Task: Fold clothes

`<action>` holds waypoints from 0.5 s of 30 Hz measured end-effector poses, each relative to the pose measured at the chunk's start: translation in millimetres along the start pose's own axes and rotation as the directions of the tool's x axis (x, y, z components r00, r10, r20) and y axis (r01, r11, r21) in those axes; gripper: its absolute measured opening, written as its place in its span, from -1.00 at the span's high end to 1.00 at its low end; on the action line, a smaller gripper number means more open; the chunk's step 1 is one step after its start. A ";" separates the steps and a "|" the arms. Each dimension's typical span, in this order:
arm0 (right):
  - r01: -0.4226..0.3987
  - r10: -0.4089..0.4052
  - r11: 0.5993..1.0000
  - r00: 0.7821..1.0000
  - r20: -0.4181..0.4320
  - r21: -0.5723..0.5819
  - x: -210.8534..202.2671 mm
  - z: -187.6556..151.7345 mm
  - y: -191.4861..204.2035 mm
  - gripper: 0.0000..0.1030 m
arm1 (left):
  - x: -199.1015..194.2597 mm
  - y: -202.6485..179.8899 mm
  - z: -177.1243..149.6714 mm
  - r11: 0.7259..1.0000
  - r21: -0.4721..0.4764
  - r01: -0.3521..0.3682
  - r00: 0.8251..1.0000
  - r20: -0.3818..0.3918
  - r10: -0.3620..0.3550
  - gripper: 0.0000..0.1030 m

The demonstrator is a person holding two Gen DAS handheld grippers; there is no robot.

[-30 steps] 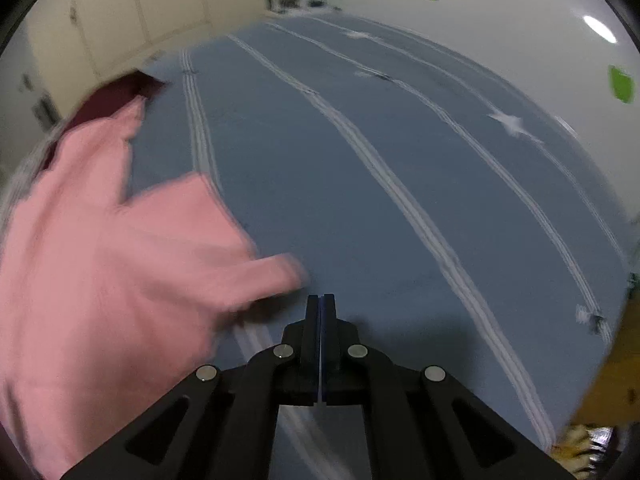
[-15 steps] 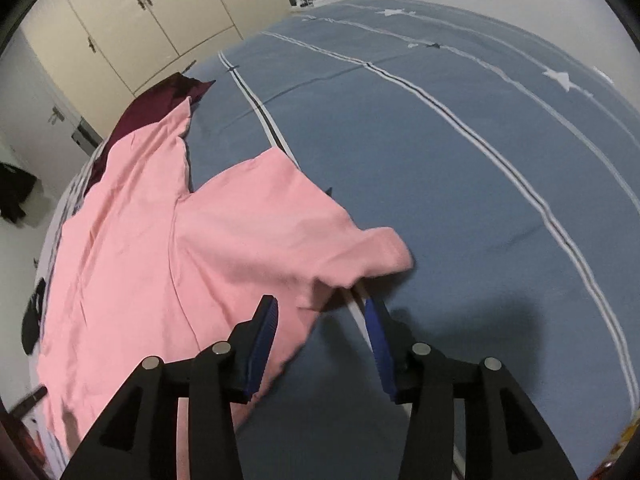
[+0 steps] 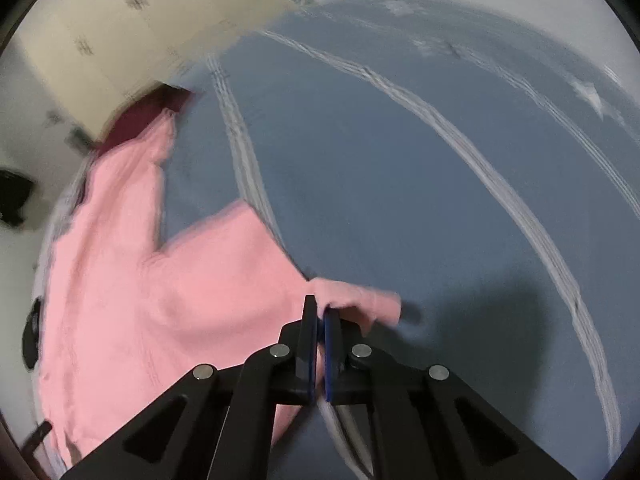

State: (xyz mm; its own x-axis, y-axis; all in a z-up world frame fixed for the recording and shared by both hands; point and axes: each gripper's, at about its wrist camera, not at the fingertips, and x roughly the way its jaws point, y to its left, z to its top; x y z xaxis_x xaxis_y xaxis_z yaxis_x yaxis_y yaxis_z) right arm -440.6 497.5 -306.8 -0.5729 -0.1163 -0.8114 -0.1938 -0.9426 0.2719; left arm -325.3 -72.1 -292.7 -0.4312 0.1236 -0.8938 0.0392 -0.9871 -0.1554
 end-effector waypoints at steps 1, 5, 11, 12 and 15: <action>-0.004 0.004 1.000 1.000 0.024 -0.021 -7.9 4.0 2.0 0.96 | 1.2 -0.6 0.8 1.000 -0.002 0.000 1.000 -0.001 0.000 0.47; 0.048 -0.046 0.997 0.999 0.023 -0.059 -13.6 4.2 -8.4 0.92 | 6.8 -4.2 1.8 1.000 -0.014 0.000 1.000 -0.011 -0.001 0.47; 0.284 -0.294 0.952 0.951 -0.092 -0.114 21.1 -22.0 -43.5 0.68 | 8.1 -11.5 6.6 1.000 0.005 -0.007 1.000 -0.014 0.007 0.47; 0.281 -0.288 0.955 0.956 -0.062 -0.100 15.9 -16.0 -42.0 0.63 | 8.2 -11.0 7.7 1.000 0.012 -0.011 1.000 -0.013 0.012 0.47; 0.223 -0.225 0.966 0.974 -0.002 -0.129 11.6 3.3 -21.9 0.16 | 9.2 -7.7 10.0 1.000 0.012 -0.020 1.000 -0.013 0.020 0.47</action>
State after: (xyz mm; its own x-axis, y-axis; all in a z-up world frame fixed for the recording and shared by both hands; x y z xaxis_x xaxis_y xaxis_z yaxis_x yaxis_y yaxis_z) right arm -445.7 517.9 -320.4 -0.5130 0.0985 -0.8527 -0.2127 -0.9770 0.0151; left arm -338.5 -64.3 -295.5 -0.4184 0.1051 -0.9021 0.0370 -0.9905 -0.1326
